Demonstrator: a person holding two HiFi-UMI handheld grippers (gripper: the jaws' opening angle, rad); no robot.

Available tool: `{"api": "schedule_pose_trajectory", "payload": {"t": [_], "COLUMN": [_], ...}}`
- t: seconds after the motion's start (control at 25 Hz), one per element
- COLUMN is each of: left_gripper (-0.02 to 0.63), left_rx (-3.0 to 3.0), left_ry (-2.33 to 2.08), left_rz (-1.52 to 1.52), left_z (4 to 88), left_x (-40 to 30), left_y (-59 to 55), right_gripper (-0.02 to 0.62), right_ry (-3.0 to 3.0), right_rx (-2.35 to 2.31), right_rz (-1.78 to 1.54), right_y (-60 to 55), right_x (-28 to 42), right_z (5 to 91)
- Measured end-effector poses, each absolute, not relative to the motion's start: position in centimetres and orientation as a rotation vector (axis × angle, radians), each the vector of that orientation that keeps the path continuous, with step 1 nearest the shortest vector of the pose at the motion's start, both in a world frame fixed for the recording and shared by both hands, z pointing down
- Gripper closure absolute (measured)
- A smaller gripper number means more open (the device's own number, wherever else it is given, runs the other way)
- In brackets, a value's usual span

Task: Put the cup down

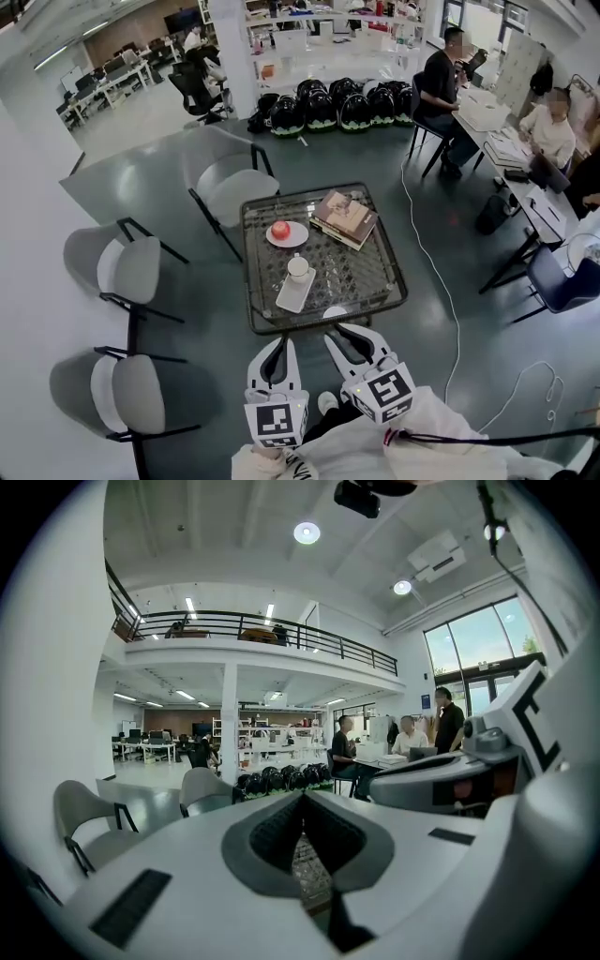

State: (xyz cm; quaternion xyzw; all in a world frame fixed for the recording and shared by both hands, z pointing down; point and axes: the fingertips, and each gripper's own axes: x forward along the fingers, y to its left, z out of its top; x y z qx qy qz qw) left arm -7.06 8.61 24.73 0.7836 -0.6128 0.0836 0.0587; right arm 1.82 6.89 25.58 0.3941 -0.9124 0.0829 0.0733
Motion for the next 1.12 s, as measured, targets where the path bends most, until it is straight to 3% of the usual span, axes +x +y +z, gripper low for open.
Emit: {"api": "schedule_pose_trajectory", "payload": {"t": [0.6,1.12], "left_gripper": [0.595,0.595], "left_rx": [2.396,2.396], "left_ry": [-1.899,-1.882], "left_rz": [0.256,0.323], "left_z": [22.5,23.1], "left_x": [-4.3,-2.3], "left_y": [7.3,7.8], "right_gripper": [0.588,0.589], "right_ry": [-2.802,-2.817], "right_rx": [1.174,1.175], "right_rz": [0.19,0.246], "right_y": [5.6,5.2], "right_x": [4.3,6.2], "right_z": [22.1,22.7]}}
